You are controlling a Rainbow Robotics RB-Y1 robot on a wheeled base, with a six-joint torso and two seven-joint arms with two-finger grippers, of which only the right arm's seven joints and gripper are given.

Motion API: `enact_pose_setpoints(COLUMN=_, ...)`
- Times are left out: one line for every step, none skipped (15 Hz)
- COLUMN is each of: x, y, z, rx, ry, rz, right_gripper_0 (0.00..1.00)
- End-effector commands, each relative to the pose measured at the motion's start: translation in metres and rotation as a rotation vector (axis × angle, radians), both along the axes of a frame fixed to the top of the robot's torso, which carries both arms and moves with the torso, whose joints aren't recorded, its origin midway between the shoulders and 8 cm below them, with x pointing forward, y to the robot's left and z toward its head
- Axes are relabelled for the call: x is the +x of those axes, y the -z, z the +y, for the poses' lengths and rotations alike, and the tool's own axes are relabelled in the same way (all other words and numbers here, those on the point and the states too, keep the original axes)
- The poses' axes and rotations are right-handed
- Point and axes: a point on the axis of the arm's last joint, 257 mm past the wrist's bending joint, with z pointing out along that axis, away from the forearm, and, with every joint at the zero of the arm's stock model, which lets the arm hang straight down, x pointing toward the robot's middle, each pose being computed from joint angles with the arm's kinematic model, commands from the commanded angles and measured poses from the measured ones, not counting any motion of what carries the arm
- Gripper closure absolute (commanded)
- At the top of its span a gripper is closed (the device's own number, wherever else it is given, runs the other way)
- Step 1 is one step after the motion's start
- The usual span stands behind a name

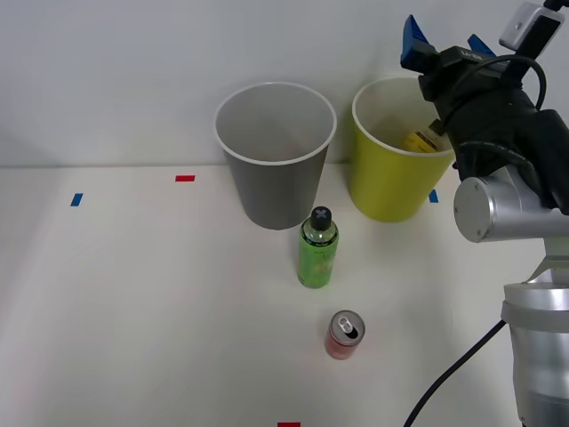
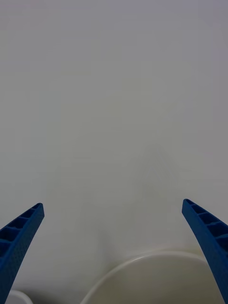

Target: Put cans in the gray bin, plastic bottles in the light green bin

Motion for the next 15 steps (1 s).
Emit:
enact_pose_setpoints(x=-0.001, y=-0.002, z=0.001, rx=0.004, ry=-0.004, rz=-0.008, right_gripper_0=0.00)
enact_pose_setpoints(x=-0.002, y=-0.003, z=0.000, rx=0.005, ry=-0.002, rz=-0.013, right_gripper_0=0.00)
enact_pose_setpoints(x=-0.004, y=-0.002, z=-0.002, rx=0.002, ry=0.001, rz=-0.015, right_gripper_0=0.00)
enact_pose_setpoints(x=-0.010, y=-0.001, z=-0.008, rx=-0.002, ry=0.009, rz=-0.017, right_gripper_0=0.00)
enact_pose_setpoints(x=-0.018, y=-0.002, z=-0.011, rx=-0.002, ry=0.012, rz=-0.024, right_gripper_0=0.00)
enact_pose_setpoints(x=-0.029, y=0.002, z=-0.014, rx=-0.007, ry=0.013, rz=-0.024, right_gripper_0=0.00)
enact_pose_setpoints(x=-0.037, y=0.006, z=-0.017, rx=-0.007, ry=0.013, rz=-0.022, right_gripper_0=0.00)
enact_pose_setpoints(x=-0.047, y=0.012, z=-0.020, rx=-0.010, ry=0.014, rz=-0.016, right_gripper_0=0.00)
enact_pose_setpoints(x=-0.057, y=0.018, z=-0.020, rx=-0.015, ry=0.009, rz=-0.008, right_gripper_0=0.00)
enact_pose_setpoints(x=-0.067, y=0.025, z=-0.021, rx=-0.018, ry=0.006, rz=0.003, right_gripper_0=0.00)
enact_pose_setpoints(x=-0.077, y=0.032, z=-0.022, rx=-0.023, ry=0.003, rz=0.012, right_gripper_0=0.00)
enact_pose_setpoints(x=-0.090, y=0.041, z=-0.022, rx=-0.030, ry=-0.003, rz=0.029, right_gripper_0=0.00)
enact_pose_setpoints(x=-0.105, y=0.050, z=-0.022, rx=-0.038, ry=-0.009, rz=0.047, right_gripper_0=0.00)
enact_pose_setpoints(x=-0.117, y=0.057, z=-0.020, rx=-0.039, ry=-0.014, rz=0.063, right_gripper_0=0.00)
enact_pose_setpoints(x=-0.128, y=0.066, z=-0.021, rx=-0.048, ry=-0.013, rz=0.082, right_gripper_0=0.00)
